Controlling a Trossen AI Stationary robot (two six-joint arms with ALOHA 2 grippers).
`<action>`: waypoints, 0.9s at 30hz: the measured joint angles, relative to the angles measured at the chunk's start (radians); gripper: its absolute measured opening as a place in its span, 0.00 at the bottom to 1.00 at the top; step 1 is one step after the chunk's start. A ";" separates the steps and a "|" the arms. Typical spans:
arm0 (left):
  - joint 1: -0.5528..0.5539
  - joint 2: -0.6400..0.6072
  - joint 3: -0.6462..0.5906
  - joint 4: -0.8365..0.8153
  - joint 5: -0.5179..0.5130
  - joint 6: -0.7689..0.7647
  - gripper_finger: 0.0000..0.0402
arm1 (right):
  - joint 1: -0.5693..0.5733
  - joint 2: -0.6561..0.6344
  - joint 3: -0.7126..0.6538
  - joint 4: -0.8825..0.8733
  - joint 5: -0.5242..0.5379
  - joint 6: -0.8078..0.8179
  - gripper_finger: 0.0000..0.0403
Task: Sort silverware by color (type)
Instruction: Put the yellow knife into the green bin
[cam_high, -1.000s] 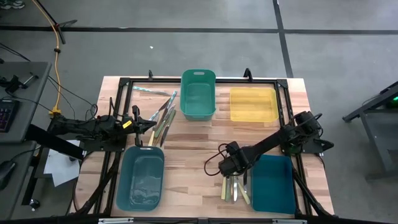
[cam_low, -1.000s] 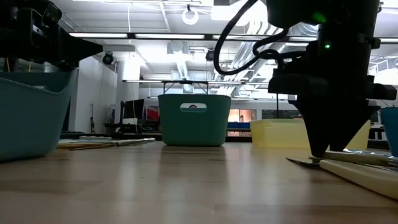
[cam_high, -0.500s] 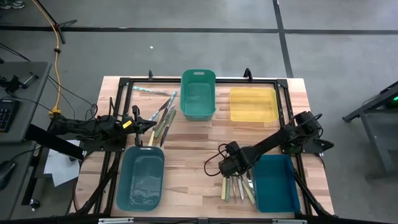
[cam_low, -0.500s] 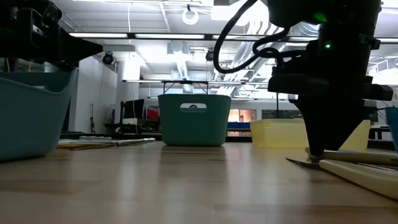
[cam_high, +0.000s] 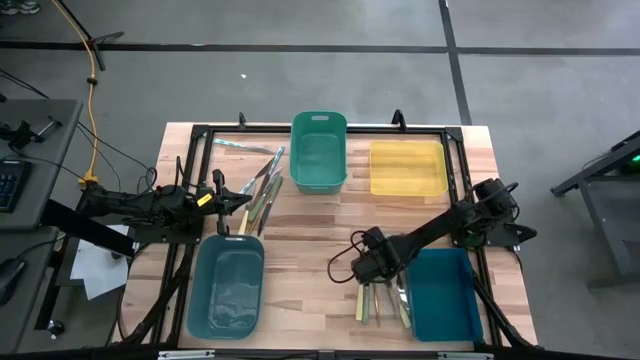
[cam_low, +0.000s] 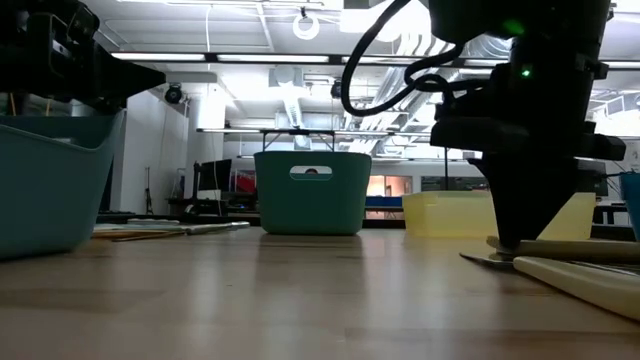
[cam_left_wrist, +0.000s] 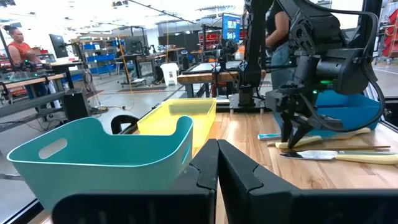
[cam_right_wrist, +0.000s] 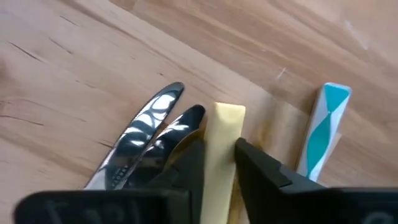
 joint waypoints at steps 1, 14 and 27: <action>0.000 0.000 0.000 0.000 0.000 0.000 0.00 | 0.000 0.000 0.000 -0.003 0.008 -0.007 0.15; 0.000 0.000 0.000 0.000 0.000 0.000 0.00 | -0.003 0.006 0.036 -0.025 0.066 -0.075 0.00; 0.000 0.000 0.000 0.000 0.000 0.000 0.00 | -0.055 0.004 0.048 -0.023 0.074 -0.195 0.05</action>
